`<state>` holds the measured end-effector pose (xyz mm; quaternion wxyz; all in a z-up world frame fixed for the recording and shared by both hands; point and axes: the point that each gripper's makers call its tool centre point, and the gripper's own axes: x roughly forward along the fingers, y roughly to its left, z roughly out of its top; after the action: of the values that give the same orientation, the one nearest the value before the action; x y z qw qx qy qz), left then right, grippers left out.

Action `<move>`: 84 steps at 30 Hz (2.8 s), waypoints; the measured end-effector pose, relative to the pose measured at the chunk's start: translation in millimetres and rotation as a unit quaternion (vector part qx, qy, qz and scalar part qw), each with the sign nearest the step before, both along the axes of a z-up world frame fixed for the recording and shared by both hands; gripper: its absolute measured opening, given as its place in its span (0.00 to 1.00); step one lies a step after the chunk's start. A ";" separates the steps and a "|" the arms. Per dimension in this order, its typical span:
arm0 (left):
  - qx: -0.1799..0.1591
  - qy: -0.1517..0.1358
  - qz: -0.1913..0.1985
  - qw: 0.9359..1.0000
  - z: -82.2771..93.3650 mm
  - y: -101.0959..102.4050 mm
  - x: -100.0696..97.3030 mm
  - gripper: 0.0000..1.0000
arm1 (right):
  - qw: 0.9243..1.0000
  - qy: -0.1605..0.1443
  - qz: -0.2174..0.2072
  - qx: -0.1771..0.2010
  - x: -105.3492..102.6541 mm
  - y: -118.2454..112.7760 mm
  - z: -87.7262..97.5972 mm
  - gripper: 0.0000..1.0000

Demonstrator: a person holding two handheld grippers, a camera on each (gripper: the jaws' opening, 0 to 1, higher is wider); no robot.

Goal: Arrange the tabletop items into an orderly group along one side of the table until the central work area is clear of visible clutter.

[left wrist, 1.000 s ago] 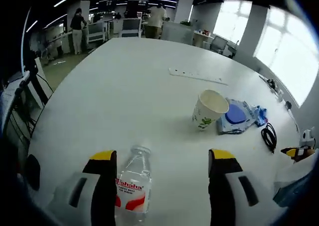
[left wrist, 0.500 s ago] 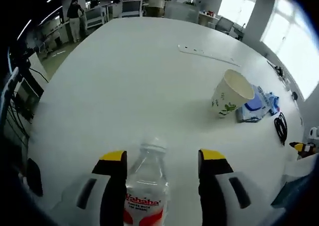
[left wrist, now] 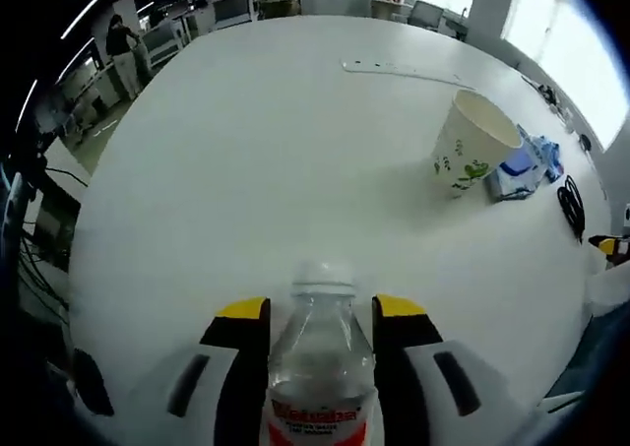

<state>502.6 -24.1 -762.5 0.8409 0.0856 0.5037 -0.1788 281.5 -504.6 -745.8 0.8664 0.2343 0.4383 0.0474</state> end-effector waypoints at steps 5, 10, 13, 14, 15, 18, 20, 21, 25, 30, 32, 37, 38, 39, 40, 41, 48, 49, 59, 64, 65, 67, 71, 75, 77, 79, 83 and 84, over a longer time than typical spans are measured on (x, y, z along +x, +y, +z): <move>-0.034 -0.004 0.042 0.999 6.4 0.1 5.5 0.26 | 1.000 -0.003 -0.013 -0.001 1.5 -3.6 2.2 0.57; -0.023 -0.027 0.007 0.999 8.1 -4.0 9.5 0.22 | 1.000 -0.006 -0.019 -0.001 3.8 -6.5 3.1 0.56; -0.032 -0.032 0.012 0.999 13.5 -5.9 5.4 0.20 | 1.000 -0.005 -0.021 -0.002 3.5 -8.6 5.1 0.56; -0.035 -0.035 0.014 0.999 16.3 -5.9 4.7 0.20 | 1.000 -0.005 -0.021 -0.003 3.3 -9.4 6.6 0.56; -0.042 -0.042 0.019 0.998 20.9 -5.4 4.2 0.20 | 1.000 -0.008 -0.021 -0.003 4.1 -10.7 9.5 0.56; -0.077 -0.067 0.055 0.993 39.0 -5.4 2.6 0.20 | 0.998 -0.039 -0.039 0.037 16.6 -6.7 27.2 0.57; -0.095 -0.082 0.074 0.989 51.2 -2.0 -0.9 0.20 | 0.997 -0.047 -0.029 0.044 19.9 -7.7 35.2 0.58; -0.100 -0.088 0.083 0.988 56.4 1.4 -3.0 0.20 | 0.998 -0.049 -0.023 0.043 21.1 -8.7 39.1 0.58; -0.106 -0.100 0.093 0.985 68.9 7.4 -10.4 0.19 | 0.998 -0.050 -0.007 0.039 23.3 -12.8 44.7 0.58; -0.108 -0.129 0.103 0.980 98.2 6.4 -26.7 0.19 | 0.996 -0.063 -0.018 0.057 29.6 -16.5 51.6 0.58; -0.112 -0.139 0.109 0.978 110.2 5.4 -31.1 0.19 | 0.995 -0.070 -0.024 0.061 33.4 -14.3 55.8 0.59; -0.118 -0.158 0.113 0.974 133.2 2.6 -32.6 0.19 | 0.995 -0.076 -0.018 0.067 41.3 -9.0 55.4 0.59; -0.117 -0.161 0.113 0.973 136.5 2.3 -32.2 0.19 | 0.995 -0.077 -0.016 0.068 42.4 -6.8 56.8 0.59; -0.119 -0.165 0.113 0.973 141.1 2.4 -30.7 0.19 | 0.994 -0.082 -0.017 0.069 44.0 -6.0 58.8 0.59; -0.119 -0.167 0.113 0.972 144.7 1.7 -30.2 0.19 | 0.994 -0.085 -0.018 0.071 45.7 -5.8 60.1 0.59; -0.120 -0.171 0.112 0.971 149.5 1.7 -28.5 0.19 | 0.993 -0.089 -0.019 0.072 47.4 -5.7 61.2 0.60; -0.123 -0.184 0.103 0.970 164.8 0.8 -13.8 0.19 | 0.993 -0.094 -0.021 0.065 52.3 -4.7 53.8 0.60; -0.122 -0.184 0.101 0.970 165.1 1.8 -13.2 0.19 | 0.993 -0.095 -0.028 0.068 52.3 -4.0 52.4 0.60; -0.125 -0.194 0.109 0.967 162.5 7.2 -8.7 0.19 | 0.992 -0.084 -0.041 0.089 54.9 14.3 40.9 0.60; -0.139 -0.210 0.118 0.960 164.5 3.9 -5.0 0.19 | 0.991 -0.089 -0.024 0.093 62.0 22.6 48.5 0.60; -0.147 -0.216 0.127 0.957 165.6 4.6 -3.8 0.19 | 0.992 -0.090 -0.020 0.091 62.8 23.1 49.7 0.60; -0.161 -0.223 0.138 0.952 167.0 6.0 0.5 0.19 | 0.991 -0.094 -0.016 0.091 64.3 23.0 51.7 0.60; -0.172 -0.235 0.136 0.947 176.8 0.8 9.4 0.19 | 0.991 -0.098 -0.015 0.092 65.6 22.8 53.5 0.61; -0.173 -0.244 0.117 0.947 190.5 -9.7 20.8 0.19 | 0.990 -0.104 -0.022 0.095 65.8 20.7 54.6 0.61; -0.173 -0.247 0.109 0.947 195.7 -14.1 27.1 0.19 | 0.989 -0.106 -0.025 0.099 65.0 21.4 55.2 0.61; -0.173 -0.248 0.106 0.947 197.0 -14.9 35.7 0.19 | 0.989 -0.107 -0.028 0.100 63.9 20.3 54.4 0.61; -0.173 -0.251 0.096 0.948 200.6 -23.4 46.4 0.19 | 0.988 -0.110 -0.033 0.104 60.1 20.1 54.3 0.61; -0.173 -0.251 0.093 0.948 200.9 -25.5 48.4 0.19 | 0.988 -0.109 -0.034 0.104 58.9 20.0 53.5 0.61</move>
<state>551.0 -49.6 -561.6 0.9549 -0.0662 0.2435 -0.1565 340.4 -484.6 -692.3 0.8811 0.3318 0.3252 0.0885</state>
